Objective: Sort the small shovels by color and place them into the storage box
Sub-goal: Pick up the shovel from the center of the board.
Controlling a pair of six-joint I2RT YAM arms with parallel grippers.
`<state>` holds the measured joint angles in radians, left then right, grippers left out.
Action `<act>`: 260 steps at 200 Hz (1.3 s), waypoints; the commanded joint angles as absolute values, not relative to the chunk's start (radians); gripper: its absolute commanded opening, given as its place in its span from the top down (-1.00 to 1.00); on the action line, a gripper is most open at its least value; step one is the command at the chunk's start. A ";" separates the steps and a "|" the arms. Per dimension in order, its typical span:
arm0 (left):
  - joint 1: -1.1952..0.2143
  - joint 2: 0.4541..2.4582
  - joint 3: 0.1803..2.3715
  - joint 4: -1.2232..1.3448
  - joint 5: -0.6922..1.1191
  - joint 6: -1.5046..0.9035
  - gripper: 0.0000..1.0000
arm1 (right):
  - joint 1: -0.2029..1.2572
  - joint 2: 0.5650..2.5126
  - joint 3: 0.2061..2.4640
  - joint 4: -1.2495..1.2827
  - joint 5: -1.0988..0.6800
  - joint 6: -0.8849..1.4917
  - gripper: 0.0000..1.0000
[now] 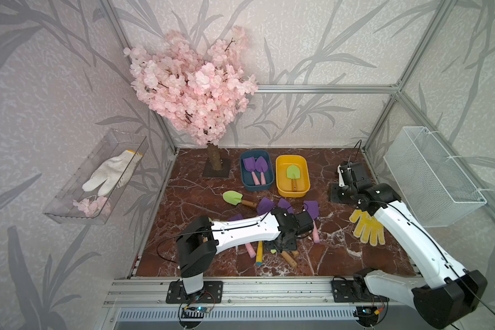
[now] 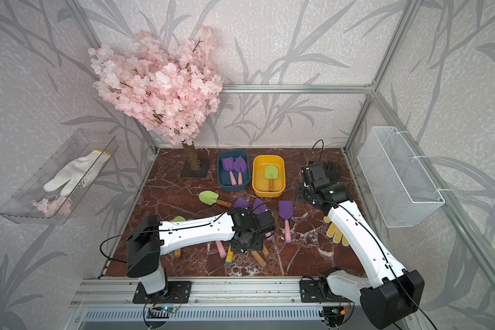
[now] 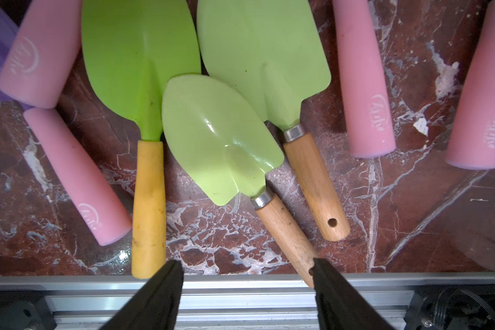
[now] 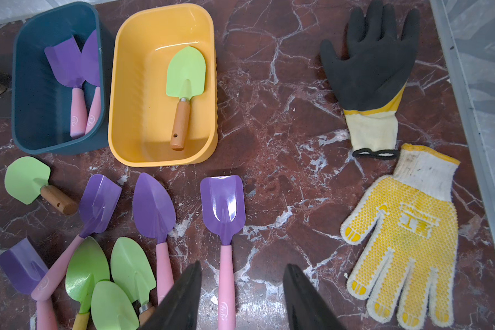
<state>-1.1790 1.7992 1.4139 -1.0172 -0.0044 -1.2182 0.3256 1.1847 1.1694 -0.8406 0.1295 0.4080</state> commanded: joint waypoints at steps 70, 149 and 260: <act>-1.187 1.764 1.253 -0.795 0.137 -1.570 -0.44 | 0.308 1.130 1.202 -0.892 0.086 0.393 -0.02; -1.207 1.755 1.219 -0.696 0.084 -1.696 -0.34 | 0.299 1.084 1.187 -0.900 0.110 0.373 -0.02; -1.222 1.705 1.094 -0.601 0.097 -1.809 -0.20 | 0.291 1.084 1.177 -0.899 0.114 0.356 -0.05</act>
<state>-1.2133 1.7493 1.1206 -0.6128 0.1066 -1.7641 0.2989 1.0946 1.1767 -0.8948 0.1043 0.3653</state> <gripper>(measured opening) 0.605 0.522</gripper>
